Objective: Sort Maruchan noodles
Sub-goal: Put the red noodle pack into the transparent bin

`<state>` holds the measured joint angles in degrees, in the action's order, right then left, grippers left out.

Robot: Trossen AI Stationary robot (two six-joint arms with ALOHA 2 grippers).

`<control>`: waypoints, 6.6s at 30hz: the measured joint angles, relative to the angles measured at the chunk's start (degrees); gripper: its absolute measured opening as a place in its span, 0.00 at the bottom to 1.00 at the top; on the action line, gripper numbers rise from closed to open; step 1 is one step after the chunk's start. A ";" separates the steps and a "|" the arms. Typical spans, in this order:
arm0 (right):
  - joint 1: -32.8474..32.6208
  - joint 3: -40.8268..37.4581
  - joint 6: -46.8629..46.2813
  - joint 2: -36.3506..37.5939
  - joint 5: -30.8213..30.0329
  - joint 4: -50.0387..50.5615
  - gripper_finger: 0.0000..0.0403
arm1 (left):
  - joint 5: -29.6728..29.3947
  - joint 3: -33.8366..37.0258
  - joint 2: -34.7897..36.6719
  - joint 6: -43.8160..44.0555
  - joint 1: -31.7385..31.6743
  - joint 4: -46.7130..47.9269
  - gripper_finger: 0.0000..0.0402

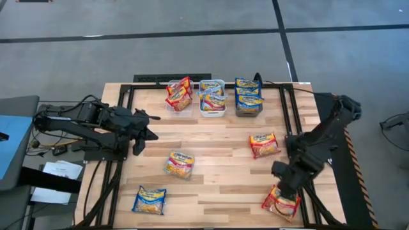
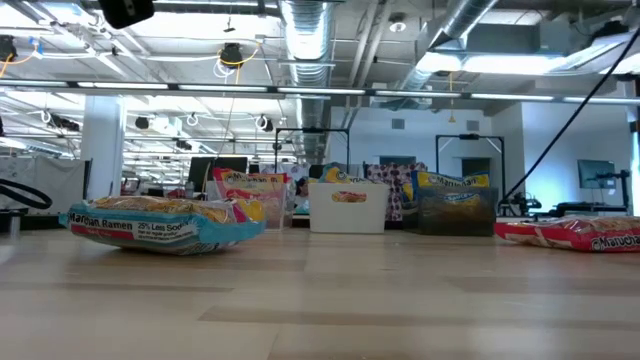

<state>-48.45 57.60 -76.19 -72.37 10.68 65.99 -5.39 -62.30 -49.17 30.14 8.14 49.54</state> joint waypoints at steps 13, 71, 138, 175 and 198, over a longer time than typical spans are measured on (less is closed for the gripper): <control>-12.30 0.02 -15.49 -8.55 -1.49 -9.07 0.56 | 0.00 0.04 0.00 2.13 0.00 -0.11 0.00; -8.94 10.49 -13.20 -25.69 -9.43 -9.51 0.01 | 0.01 0.04 -2.19 5.17 -0.02 -0.09 0.02; 43.83 31.26 85.91 -25.38 -38.23 -14.58 0.00 | 13.03 0.07 -29.61 8.87 -24.15 -36.90 0.47; 43.37 31.26 85.29 -25.36 -42.85 -15.77 0.00 | 29.79 0.04 -35.34 6.99 -28.33 -43.69 0.47; 44.86 31.21 88.73 -25.36 -42.81 -20.89 0.00 | 31.91 0.04 -35.28 -0.36 -28.47 -46.49 0.36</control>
<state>-3.59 88.82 12.53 -97.73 -32.12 45.10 26.52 -62.26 -84.44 29.78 -20.33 3.05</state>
